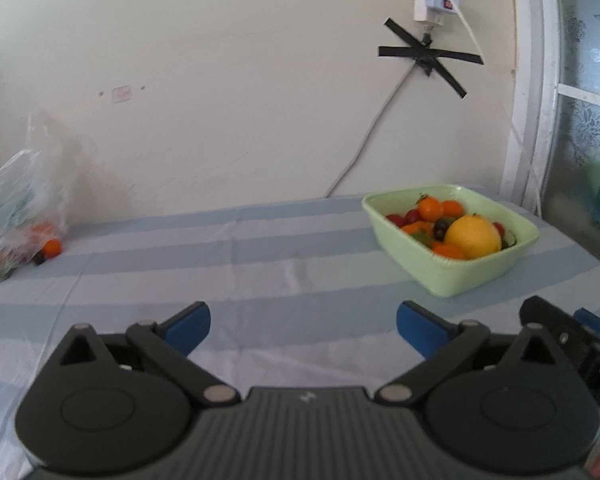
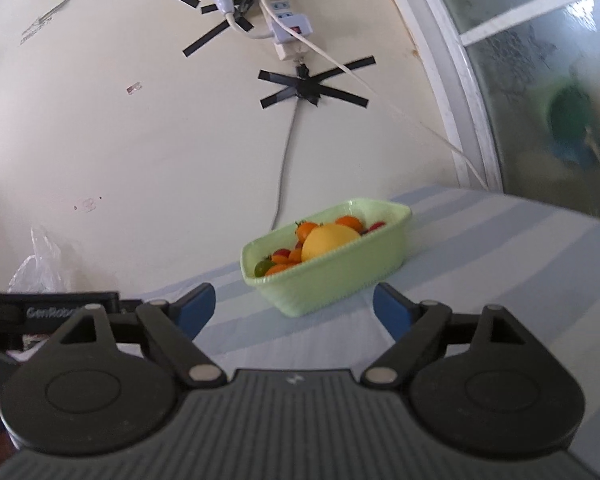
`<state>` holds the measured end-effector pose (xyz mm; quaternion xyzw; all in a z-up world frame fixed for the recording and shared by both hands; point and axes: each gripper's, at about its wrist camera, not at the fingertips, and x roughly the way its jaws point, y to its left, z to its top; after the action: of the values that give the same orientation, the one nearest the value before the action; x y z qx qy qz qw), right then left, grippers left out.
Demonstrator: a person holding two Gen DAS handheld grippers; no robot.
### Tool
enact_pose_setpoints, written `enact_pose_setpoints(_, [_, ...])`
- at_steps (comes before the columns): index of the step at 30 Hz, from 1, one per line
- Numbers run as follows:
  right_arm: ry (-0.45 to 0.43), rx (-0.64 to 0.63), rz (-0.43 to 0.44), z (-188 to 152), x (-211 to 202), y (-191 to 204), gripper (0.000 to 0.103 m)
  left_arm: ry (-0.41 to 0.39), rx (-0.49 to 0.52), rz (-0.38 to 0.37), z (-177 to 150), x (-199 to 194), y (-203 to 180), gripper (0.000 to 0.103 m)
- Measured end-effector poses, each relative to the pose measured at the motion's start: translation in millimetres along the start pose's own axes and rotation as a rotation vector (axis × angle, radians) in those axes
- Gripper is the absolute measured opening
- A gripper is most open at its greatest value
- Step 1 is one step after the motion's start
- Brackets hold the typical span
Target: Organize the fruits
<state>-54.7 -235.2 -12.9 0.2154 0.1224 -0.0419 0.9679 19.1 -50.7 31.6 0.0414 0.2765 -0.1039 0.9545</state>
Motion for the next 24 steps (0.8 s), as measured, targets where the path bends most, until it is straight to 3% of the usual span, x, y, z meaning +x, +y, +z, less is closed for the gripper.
enact_pose_setpoints(6, [0.039, 0.028, 0.005, -5, -2, 4, 0.089, 0.02, -0.013, 0.019, -7, -8, 6, 0.103])
enact_pose_setpoints(12, [0.047, 0.021, 0.014, -8, -6, 7, 0.09, 0.007, 0.016, 0.084, -8, -13, 4, 0.103])
enact_pose_setpoints(24, [0.07, 0.088, -0.031, -4, 5, -14, 0.09, 0.028, 0.064, 0.15, -11, -9, -7, 0.103])
